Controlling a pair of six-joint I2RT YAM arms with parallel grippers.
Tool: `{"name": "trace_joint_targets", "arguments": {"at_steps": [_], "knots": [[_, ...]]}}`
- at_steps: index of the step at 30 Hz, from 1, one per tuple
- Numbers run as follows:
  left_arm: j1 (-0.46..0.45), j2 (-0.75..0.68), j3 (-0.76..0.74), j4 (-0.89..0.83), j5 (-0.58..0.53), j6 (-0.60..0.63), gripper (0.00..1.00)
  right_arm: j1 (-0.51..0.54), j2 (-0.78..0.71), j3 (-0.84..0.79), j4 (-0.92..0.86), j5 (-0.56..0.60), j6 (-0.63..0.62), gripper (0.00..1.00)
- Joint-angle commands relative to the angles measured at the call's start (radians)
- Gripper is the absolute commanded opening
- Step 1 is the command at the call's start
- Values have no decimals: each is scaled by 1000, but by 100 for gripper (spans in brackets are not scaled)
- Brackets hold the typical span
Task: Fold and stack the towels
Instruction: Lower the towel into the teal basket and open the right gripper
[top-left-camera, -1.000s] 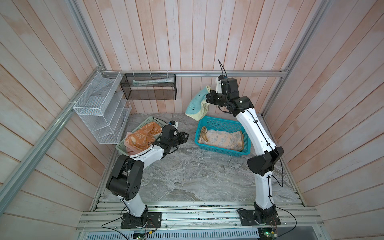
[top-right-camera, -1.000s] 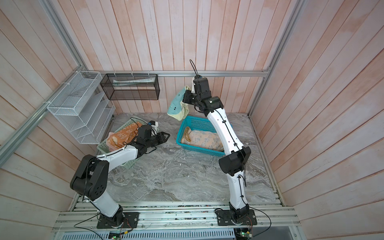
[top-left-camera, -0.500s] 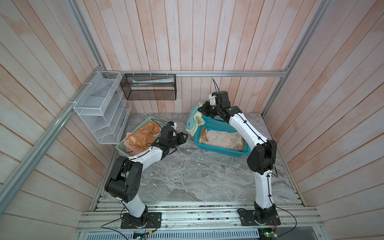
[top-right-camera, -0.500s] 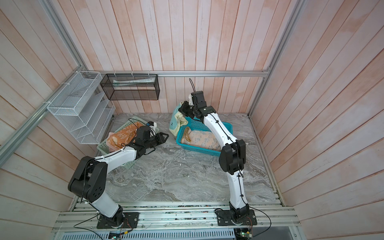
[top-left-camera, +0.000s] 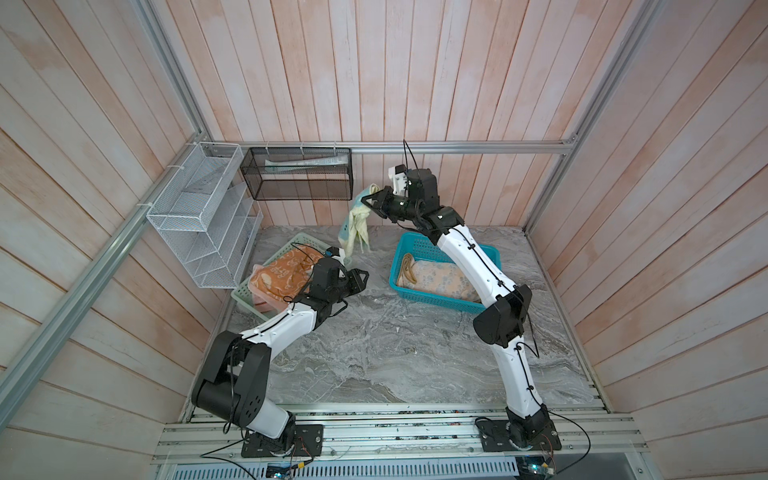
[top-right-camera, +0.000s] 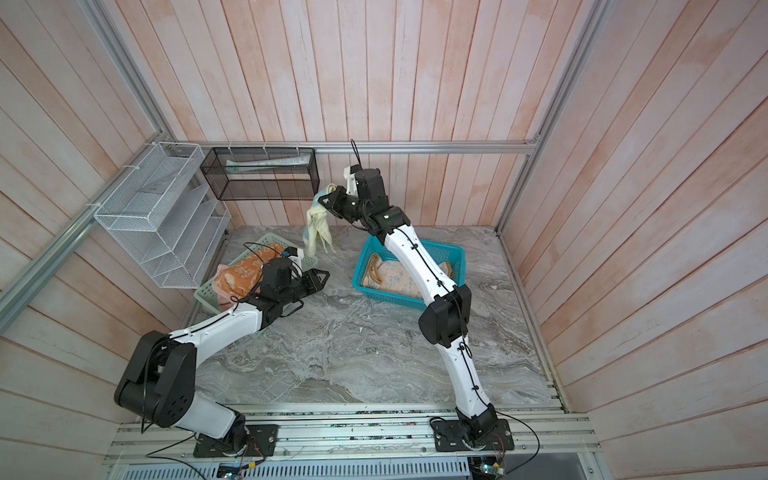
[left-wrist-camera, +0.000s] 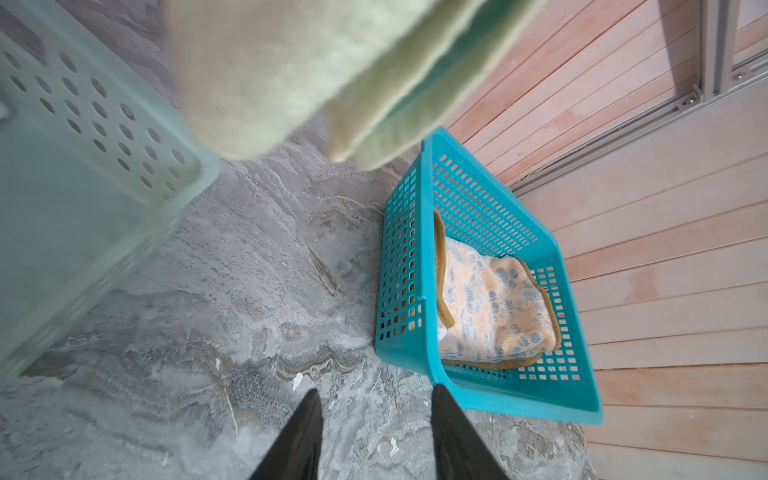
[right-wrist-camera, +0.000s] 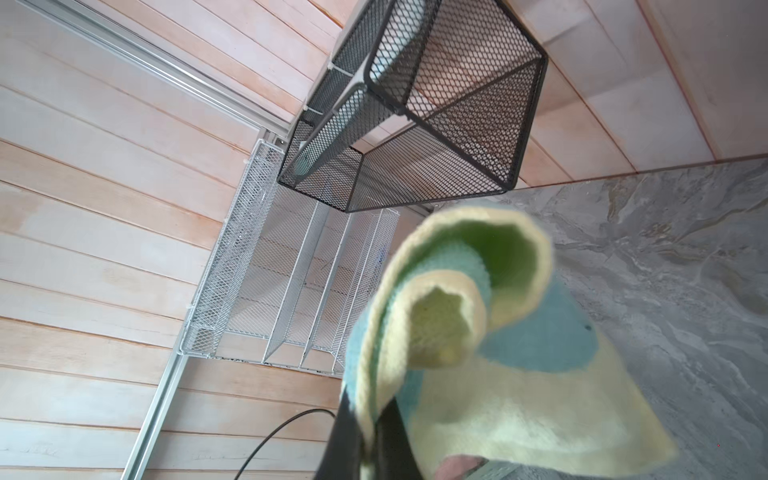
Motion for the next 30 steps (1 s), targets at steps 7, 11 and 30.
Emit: {"name": "trace_joint_targets", "arguments": {"at_steps": [7,11,30], "knots": [[35,-68,-58,-50,-39,13,45,-93,-303,-768,413,33,166,0],[38,-50,-50,-48,-29,16,45,-163,-466,-1036,502,83,193,0],[35,-8,10,-78,-5,21,45,-404,-651,-1297,362,-13,-34,0]]}}
